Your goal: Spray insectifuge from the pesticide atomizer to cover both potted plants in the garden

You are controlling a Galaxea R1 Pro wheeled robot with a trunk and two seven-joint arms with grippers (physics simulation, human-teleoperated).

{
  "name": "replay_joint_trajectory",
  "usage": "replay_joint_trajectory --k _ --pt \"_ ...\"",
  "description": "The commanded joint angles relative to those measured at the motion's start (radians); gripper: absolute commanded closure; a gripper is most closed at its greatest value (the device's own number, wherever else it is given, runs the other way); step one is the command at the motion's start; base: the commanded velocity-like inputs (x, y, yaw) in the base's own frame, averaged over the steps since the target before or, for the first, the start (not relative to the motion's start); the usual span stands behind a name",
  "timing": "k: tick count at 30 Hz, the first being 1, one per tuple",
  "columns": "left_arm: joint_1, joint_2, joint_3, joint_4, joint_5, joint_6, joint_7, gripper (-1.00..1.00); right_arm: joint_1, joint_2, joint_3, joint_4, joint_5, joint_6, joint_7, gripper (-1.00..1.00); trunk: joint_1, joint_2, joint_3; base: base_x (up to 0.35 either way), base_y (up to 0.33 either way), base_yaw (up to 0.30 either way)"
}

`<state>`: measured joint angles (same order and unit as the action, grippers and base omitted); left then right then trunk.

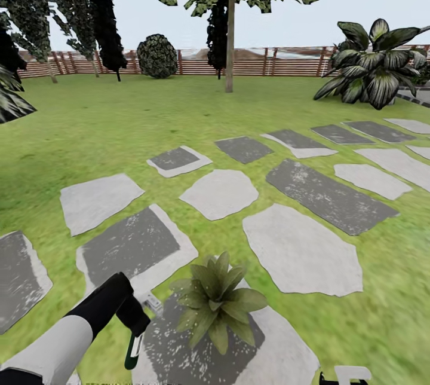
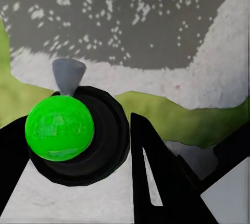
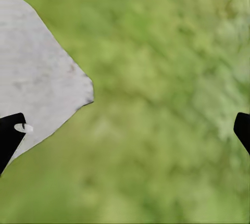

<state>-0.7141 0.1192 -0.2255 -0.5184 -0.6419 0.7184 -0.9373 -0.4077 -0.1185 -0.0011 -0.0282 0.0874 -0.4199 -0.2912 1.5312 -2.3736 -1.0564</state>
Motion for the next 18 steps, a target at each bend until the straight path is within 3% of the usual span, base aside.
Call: replay_joint_trajectory --k 1,5,15,18 --pt "-0.001 -0.001 -0.003 0.000 -0.008 0.004 -0.007 1.00 0.000 0.000 0.000 0.001 0.009 0.000 -0.006 -1.00 0.000 0.000 -0.001 0.000 -0.212 0.268" --pt "-0.001 -0.005 -0.002 0.001 -0.008 0.004 -0.005 1.00 0.000 0.000 0.000 0.001 0.009 0.000 -0.006 -1.00 0.000 0.000 -0.001 0.000 -0.258 0.183" --pt "-0.004 -0.001 -0.005 -0.006 -0.008 0.008 -0.005 1.00 0.000 -0.005 0.000 0.001 0.009 0.000 -0.006 -1.00 0.000 0.000 -0.001 -0.047 -0.267 0.007" --pt "-0.007 -0.001 -0.005 -0.007 -0.010 0.073 -0.005 1.00 0.000 -0.004 0.000 0.001 0.010 0.000 -0.006 -1.00 0.000 0.000 -0.001 -0.218 -0.216 0.000"
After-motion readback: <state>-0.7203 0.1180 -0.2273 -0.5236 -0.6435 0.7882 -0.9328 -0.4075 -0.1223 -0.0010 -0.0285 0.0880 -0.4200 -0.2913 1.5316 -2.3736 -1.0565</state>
